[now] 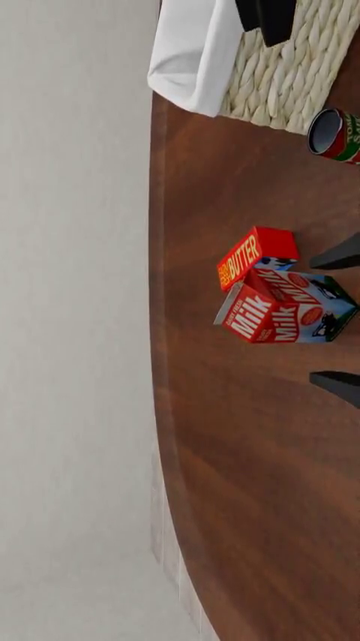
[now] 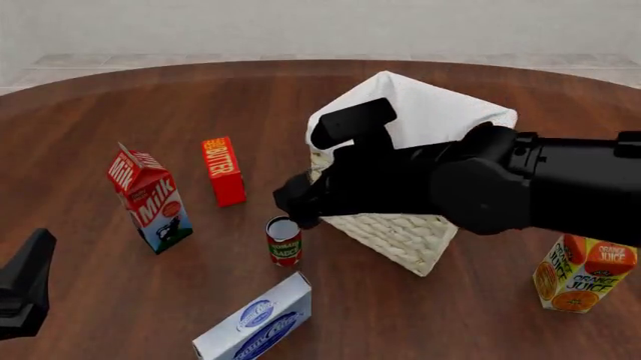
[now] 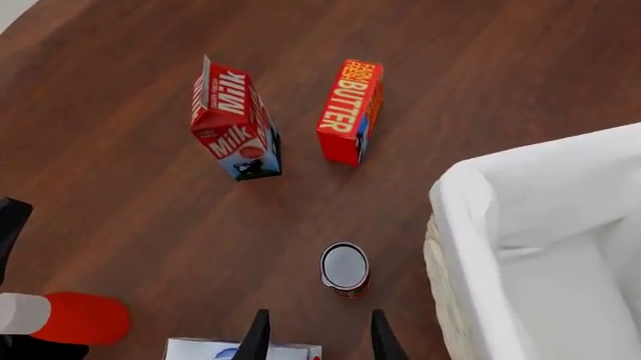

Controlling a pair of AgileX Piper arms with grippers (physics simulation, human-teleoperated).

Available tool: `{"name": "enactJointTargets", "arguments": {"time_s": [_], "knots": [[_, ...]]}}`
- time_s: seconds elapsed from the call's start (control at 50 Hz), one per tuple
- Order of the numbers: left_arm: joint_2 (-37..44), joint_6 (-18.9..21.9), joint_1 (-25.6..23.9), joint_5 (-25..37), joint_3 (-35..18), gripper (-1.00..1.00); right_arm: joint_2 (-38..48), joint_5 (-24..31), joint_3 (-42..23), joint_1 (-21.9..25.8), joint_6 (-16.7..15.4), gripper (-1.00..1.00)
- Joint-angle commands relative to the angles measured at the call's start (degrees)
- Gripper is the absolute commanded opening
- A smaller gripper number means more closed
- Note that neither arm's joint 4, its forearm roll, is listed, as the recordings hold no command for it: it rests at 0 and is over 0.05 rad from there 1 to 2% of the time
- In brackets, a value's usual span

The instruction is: Pick up the tomato sauce, and put it in the basket.

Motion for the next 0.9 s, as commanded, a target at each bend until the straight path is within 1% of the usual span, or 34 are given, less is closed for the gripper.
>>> {"name": "enactJointTargets", "arguments": {"time_s": [0.02,0.3,0.68,0.9], "knots": [[0.11,0.16,-0.16,-0.94,0.83,1.00,3.09,-1.53,-0.34,-0.43,0.36,1.00],[-0.26,0.16,-0.15,-0.62,0.88,1.00,5.97,-2.78,-0.75,-0.64,0.99,1.00],[0.15,0.18,-0.16,-0.97,0.83,1.00,10.80,-3.46,-2.96,-0.66,1.77,1.00],[0.11,0.17,-0.16,-0.94,0.83,1.00,13.20,-3.50,-3.66,-1.42,1.60,1.00]]}}
